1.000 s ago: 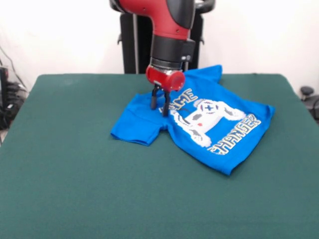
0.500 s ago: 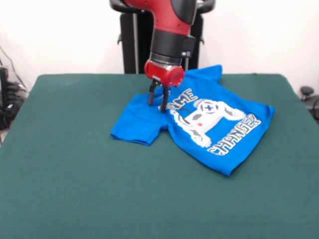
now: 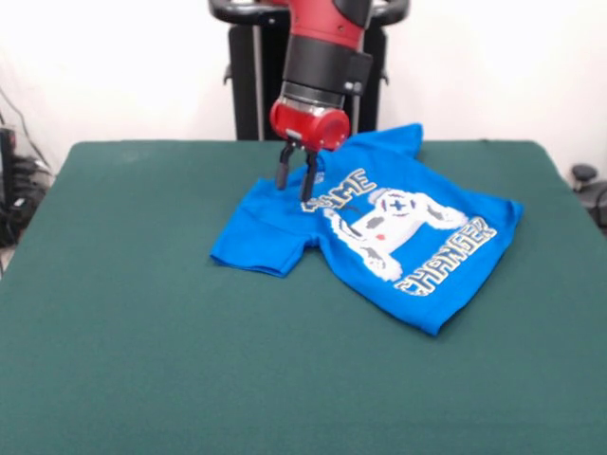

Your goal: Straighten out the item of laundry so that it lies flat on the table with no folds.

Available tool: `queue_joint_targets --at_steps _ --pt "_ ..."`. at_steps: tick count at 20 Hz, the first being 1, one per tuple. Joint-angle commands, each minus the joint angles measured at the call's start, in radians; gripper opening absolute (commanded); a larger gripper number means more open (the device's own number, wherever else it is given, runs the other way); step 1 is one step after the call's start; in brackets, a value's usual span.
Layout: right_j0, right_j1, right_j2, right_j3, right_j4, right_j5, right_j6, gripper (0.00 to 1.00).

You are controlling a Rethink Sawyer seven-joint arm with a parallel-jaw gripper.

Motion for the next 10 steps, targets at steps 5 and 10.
queue_joint_targets --at_steps 5,10 --pt "0.008 0.022 0.15 -0.001 0.04 0.051 0.26 1.0" --pt "-0.001 0.049 0.177 -0.025 0.031 0.039 0.261 1.0"
